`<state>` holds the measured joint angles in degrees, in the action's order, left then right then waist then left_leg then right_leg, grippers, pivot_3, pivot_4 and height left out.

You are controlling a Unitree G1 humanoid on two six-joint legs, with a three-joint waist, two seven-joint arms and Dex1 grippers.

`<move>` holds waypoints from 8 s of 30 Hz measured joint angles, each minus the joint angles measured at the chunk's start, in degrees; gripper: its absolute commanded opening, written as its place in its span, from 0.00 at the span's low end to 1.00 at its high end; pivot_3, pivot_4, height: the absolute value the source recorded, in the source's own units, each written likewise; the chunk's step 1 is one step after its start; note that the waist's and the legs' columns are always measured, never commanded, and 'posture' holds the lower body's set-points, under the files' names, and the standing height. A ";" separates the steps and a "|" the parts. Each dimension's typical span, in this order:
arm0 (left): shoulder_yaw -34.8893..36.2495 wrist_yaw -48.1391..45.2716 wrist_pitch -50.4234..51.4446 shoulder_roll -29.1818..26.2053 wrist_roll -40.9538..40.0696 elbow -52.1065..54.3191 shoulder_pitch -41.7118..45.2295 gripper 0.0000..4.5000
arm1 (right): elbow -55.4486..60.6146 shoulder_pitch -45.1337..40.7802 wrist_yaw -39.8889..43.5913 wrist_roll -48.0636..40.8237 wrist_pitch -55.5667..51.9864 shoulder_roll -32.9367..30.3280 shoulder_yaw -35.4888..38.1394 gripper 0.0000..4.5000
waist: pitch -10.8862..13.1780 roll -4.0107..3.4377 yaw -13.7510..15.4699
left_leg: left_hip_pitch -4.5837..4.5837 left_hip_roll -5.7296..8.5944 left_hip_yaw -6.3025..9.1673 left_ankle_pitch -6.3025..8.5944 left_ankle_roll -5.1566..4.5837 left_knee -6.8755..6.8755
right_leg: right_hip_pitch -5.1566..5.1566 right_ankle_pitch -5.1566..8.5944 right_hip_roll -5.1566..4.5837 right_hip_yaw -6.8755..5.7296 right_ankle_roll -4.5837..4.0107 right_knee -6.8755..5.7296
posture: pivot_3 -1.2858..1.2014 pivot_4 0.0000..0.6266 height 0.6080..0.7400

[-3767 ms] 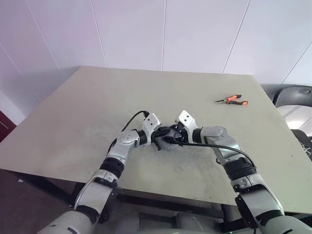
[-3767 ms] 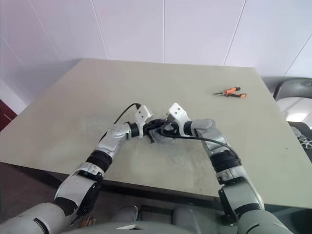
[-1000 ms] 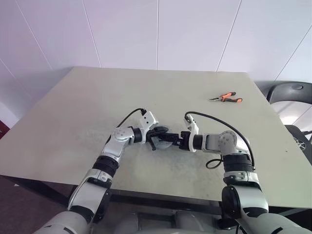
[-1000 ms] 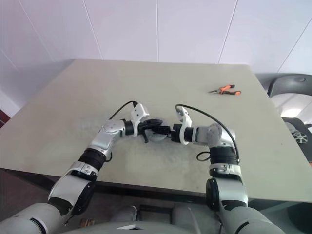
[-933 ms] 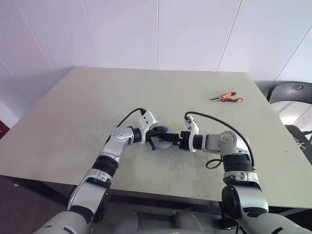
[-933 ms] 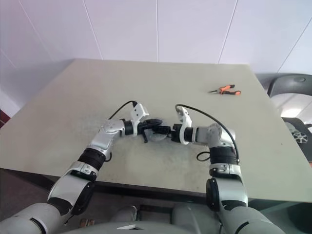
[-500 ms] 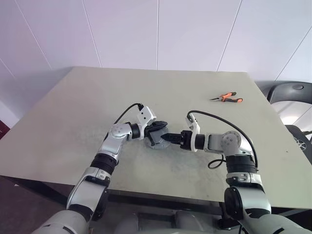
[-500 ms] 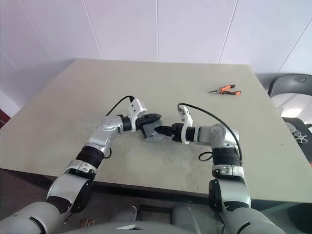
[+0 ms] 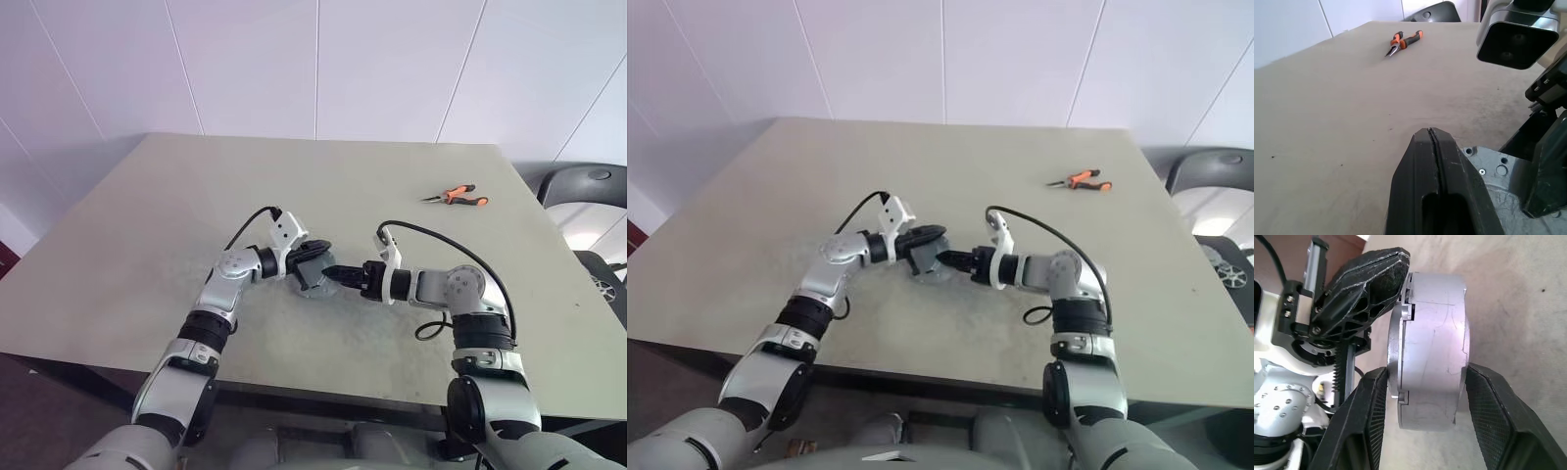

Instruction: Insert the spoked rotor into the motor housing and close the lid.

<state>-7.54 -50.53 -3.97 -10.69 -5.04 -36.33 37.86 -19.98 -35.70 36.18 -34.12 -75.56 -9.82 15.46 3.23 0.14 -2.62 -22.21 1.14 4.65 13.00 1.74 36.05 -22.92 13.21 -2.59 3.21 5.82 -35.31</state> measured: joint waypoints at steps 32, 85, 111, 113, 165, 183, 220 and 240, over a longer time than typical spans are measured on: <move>0.94 0.74 0.21 -0.13 -0.15 1.34 -1.19 0.00 | -0.70 0.10 -5.11 -1.76 5.06 3.24 3.09 0.46 | 0.00 0.00 0.04 | -0.18 0.03 -0.01 0.00 -0.01 0.03 | -0.17 -0.08 -0.02 0.00 -0.03 -0.03 | 0.52 0.00 1.00; 0.51 0.96 1.31 -2.31 -1.69 2.33 -3.03 0.00 | -3.93 -0.80 -4.46 -3.13 13.61 0.41 1.62 0.46 | 0.00 -0.01 0.12 | -0.15 0.04 0.00 -0.01 -0.01 0.09 | -0.12 -0.11 -0.03 0.01 -0.07 -0.07 | 0.52 0.00 1.00; 0.52 1.31 1.52 -2.15 -1.78 2.29 -3.58 0.00 | -3.93 -1.21 -6.45 -3.01 17.53 2.04 2.38 0.43 | 0.00 -0.01 0.07 | -0.15 0.03 0.00 -0.01 -0.01 0.09 | -0.13 -0.16 -0.02 0.01 -0.15 -0.10 | 0.52 0.00 1.00; 0.57 1.44 1.91 -2.14 -1.84 2.29 -3.54 0.00 | -3.93 -1.21 -6.45 -2.96 17.87 2.02 2.17 0.43 | 0.00 -0.01 0.07 | -0.15 0.03 0.00 -0.01 -0.01 0.09 | -0.13 -0.17 -0.02 0.01 -0.15 -0.10 | 0.52 0.00 1.00; 21.92 4.53 38.06 9.72 -42.62 18.36 -10.59 0.99 | -0.91 -2.72 -12.60 -25.97 11.22 8.71 12.77 0.43 | 0.00 -0.01 0.01 | -0.16 0.03 0.00 -0.01 -0.02 0.10 | -0.12 -0.09 0.00 0.02 -0.30 -0.05 | 0.52 0.00 1.00; 24.27 4.53 43.43 11.23 -48.48 18.44 -10.69 0.59 | 0.09 -2.40 -11.09 -28.11 11.29 8.35 11.42 0.43 | 0.01 -0.01 0.03 | -0.18 0.03 0.00 -0.01 -0.02 0.10 | -0.12 0.00 0.00 0.02 -0.25 0.01 | 0.52 0.00 1.00; 22.89 4.18 43.70 11.69 -48.78 18.59 -11.24 0.46 | -0.02 -2.27 -11.67 -26.52 15.08 7.07 8.08 0.94 | 0.01 -0.02 0.02 | -0.20 0.03 -0.02 -0.01 -0.02 0.06 | -0.12 0.02 -0.02 0.02 -0.26 0.12 | 0.52 0.00 1.00; 39.08 23.02 11.43 8.17 -40.48 -1.03 -4.26 0.46 | -4.65 -3.75 -13.21 -22.18 28.21 6.35 10.58 0.94 | 0.02 0.00 0.14 | -0.22 0.03 -0.02 -0.01 -0.02 -0.01 | -0.14 -0.10 -0.01 0.03 -0.27 0.15 | 0.52 0.00 1.00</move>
<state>31.54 -27.51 7.46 -2.52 -45.53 -37.36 33.61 -24.64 -39.45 22.96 -56.29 -47.35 -3.46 26.04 3.25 0.13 -2.48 -22.42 1.17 4.63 12.99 1.73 36.04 -23.06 13.11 -2.60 3.24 5.54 -35.16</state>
